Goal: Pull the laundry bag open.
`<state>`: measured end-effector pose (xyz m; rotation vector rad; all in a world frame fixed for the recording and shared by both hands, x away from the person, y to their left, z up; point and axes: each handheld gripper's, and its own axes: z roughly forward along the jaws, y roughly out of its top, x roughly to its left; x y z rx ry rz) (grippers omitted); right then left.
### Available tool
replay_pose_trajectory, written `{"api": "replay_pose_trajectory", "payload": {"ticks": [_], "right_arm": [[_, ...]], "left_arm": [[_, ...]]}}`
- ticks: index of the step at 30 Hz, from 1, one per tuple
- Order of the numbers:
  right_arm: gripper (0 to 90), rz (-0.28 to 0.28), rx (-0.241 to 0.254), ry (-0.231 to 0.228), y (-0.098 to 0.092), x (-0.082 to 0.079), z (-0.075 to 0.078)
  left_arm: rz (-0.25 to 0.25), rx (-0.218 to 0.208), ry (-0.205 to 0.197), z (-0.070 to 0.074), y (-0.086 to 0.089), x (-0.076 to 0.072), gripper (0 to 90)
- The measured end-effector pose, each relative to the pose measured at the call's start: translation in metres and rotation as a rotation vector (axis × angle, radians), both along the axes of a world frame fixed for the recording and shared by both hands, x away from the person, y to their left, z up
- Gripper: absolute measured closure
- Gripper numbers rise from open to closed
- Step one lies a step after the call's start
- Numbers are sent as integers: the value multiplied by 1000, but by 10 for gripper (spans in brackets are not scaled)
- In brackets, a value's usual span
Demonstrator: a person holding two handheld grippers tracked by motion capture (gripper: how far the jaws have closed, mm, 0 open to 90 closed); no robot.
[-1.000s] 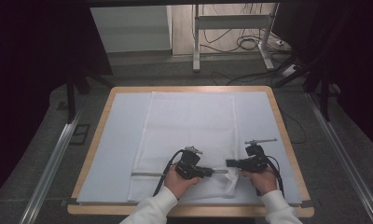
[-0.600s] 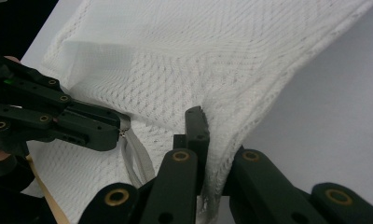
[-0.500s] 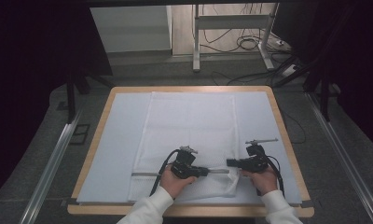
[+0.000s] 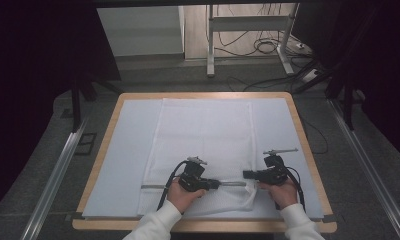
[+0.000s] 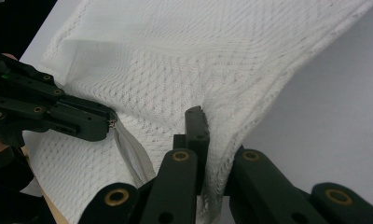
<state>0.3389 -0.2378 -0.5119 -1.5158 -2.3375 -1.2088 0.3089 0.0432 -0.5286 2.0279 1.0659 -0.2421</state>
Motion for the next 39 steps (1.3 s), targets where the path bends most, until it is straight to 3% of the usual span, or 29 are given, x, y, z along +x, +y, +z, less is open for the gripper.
{"api": "replay_pose_trajectory", "payload": {"ticks": [39], "right_arm": [[884,-9,2,9,-1,0,-3]], "left_arm": [[9,-7,8,-3,23,-1,870]]}}
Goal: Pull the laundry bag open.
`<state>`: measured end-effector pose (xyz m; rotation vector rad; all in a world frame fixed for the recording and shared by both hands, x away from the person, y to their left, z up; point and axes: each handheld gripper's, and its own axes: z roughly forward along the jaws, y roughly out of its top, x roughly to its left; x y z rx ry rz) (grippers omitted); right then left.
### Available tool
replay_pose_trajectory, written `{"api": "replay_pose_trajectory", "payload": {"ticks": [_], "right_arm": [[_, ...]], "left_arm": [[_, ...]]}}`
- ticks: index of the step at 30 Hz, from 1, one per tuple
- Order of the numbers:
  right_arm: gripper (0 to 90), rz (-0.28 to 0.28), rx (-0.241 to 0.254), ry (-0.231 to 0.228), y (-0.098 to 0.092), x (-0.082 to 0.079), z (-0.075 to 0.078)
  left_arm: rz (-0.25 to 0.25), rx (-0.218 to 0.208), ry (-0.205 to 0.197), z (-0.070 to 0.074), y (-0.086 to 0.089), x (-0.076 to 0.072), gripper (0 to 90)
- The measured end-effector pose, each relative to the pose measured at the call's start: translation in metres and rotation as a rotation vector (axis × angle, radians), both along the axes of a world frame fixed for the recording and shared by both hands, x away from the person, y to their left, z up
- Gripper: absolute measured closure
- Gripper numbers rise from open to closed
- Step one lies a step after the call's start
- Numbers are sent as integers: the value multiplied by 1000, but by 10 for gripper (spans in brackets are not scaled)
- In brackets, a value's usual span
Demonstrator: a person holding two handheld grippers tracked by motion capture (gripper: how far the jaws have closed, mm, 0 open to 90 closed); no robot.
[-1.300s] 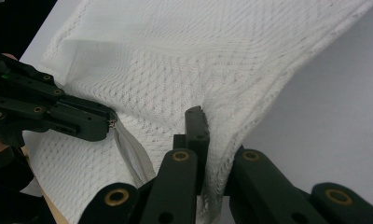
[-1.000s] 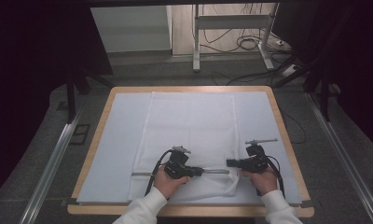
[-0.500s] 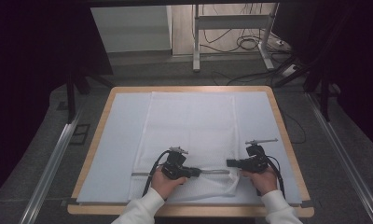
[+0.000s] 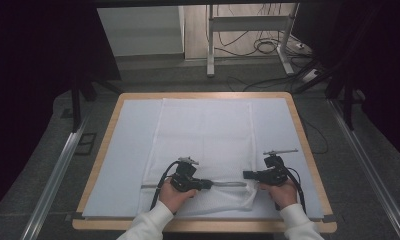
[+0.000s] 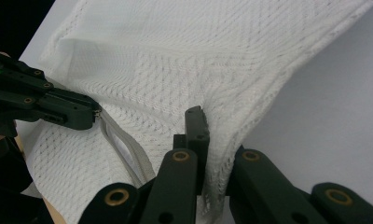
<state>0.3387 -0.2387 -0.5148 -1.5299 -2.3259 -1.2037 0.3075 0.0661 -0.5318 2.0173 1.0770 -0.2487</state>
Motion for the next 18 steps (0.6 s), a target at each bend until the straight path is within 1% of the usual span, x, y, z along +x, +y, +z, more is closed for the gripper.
{"api": "replay_pose_trajectory", "payload": {"ticks": [4,7,8,9,18], "right_arm": [[885,0,3,-1,0,0,0],[884,0,-1,-6,0,-1,0],[884,0,-1,-6,0,-1,0],[884,-1,-1,-6,0,-1,0],[885,-2,-2,-6,-1,-1,0]], "left_arm": [[1,-3,-3,0,0,-1,871],[-1,4,-5,0,1,-2,871],[-1,-1,-1,0,2,-2,871],[9,-4,1,0,4,-2,871],[18,-6,1,0,9,-2,870]]}}
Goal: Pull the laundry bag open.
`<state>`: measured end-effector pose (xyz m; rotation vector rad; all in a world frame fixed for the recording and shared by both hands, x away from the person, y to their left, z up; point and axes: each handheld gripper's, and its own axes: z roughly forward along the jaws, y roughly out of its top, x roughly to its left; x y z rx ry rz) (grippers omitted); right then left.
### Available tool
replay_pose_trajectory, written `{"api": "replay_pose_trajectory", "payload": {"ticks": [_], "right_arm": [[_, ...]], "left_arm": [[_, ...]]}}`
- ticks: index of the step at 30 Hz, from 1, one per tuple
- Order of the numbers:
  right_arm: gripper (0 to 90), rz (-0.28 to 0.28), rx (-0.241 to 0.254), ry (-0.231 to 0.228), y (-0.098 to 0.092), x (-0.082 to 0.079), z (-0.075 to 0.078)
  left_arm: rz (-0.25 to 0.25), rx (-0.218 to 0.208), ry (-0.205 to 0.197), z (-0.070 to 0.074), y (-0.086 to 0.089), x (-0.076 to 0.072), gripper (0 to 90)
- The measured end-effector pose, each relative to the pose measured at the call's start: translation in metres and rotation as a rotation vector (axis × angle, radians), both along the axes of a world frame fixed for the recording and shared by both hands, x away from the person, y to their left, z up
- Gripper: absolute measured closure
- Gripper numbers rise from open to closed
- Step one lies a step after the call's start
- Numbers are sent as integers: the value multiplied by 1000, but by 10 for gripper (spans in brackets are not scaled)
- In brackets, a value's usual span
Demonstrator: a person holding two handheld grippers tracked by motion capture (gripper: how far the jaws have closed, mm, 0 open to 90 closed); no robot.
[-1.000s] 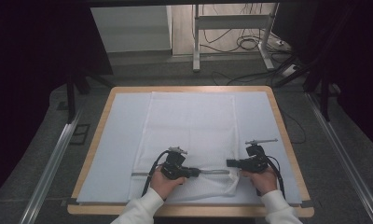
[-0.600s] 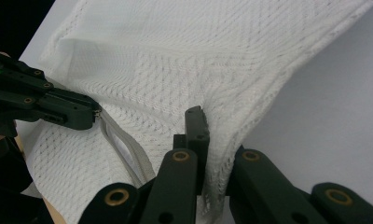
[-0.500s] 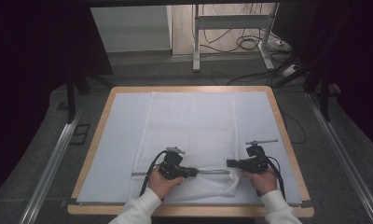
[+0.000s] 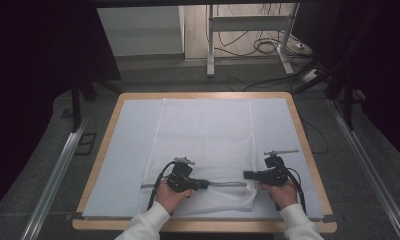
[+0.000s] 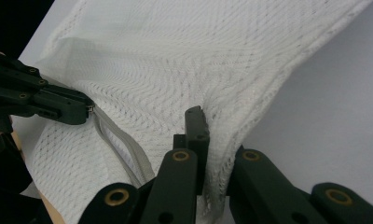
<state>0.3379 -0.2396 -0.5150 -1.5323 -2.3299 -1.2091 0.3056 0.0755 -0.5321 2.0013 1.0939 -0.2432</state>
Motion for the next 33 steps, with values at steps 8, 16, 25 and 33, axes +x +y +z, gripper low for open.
{"api": "replay_pose_trajectory", "payload": {"ticks": [8,16,25,33], "right_arm": [[885,-1,0,-3,0,0,0],[885,-4,-1,-5,-1,0,0],[884,-4,-3,-7,-1,0,0],[885,-6,0,-7,-1,0,0]], "left_arm": [[11,-6,2,1,7,-1,870],[27,-11,-1,3,17,-2,870],[42,-11,-1,4,25,-3,870],[49,-17,-3,6,31,-5,870]]}}
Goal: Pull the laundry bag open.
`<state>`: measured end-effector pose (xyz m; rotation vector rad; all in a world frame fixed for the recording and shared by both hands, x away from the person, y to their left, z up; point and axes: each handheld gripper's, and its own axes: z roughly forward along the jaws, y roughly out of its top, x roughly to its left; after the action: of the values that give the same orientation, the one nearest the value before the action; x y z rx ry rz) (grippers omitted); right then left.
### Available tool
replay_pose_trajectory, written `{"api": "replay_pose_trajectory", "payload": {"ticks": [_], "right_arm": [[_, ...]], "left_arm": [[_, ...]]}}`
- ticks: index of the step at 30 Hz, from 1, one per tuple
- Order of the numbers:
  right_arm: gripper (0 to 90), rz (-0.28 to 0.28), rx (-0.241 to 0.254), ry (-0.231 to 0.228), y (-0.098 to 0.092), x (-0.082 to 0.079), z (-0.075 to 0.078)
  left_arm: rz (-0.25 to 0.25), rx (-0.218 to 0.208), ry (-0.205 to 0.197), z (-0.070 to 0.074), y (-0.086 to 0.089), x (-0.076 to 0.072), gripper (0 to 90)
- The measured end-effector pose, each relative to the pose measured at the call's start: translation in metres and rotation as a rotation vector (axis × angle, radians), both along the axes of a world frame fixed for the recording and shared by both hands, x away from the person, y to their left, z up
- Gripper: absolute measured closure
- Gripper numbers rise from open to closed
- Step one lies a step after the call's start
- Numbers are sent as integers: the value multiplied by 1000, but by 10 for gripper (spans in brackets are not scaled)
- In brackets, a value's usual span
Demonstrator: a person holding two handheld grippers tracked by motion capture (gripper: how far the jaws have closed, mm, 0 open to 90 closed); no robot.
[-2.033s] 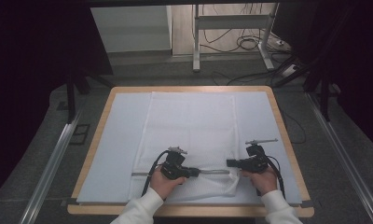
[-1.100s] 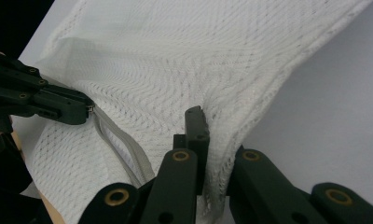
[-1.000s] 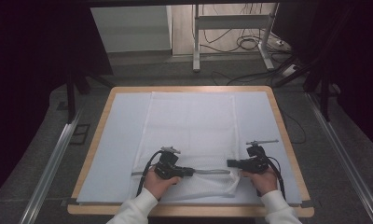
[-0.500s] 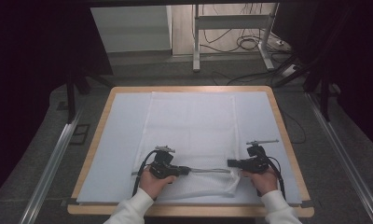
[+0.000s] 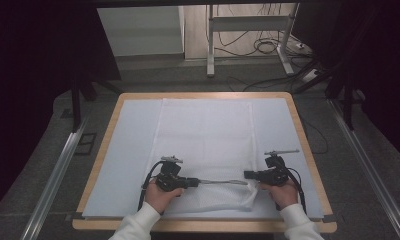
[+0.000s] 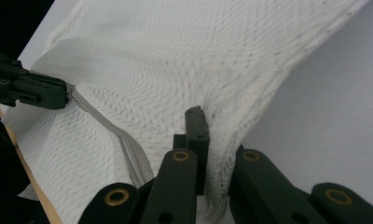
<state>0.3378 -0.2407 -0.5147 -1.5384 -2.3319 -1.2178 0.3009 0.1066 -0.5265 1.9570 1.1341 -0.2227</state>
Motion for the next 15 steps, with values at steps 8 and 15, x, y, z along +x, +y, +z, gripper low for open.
{"api": "replay_pose_trajectory", "payload": {"ticks": [8,15], "right_arm": [[885,2,-2,-2,0,0,0],[885,-1,0,1,0,0,1]], "left_arm": [[2,-1,7,-1,3,-1,870],[3,4,8,-2,5,-1,870]]}}
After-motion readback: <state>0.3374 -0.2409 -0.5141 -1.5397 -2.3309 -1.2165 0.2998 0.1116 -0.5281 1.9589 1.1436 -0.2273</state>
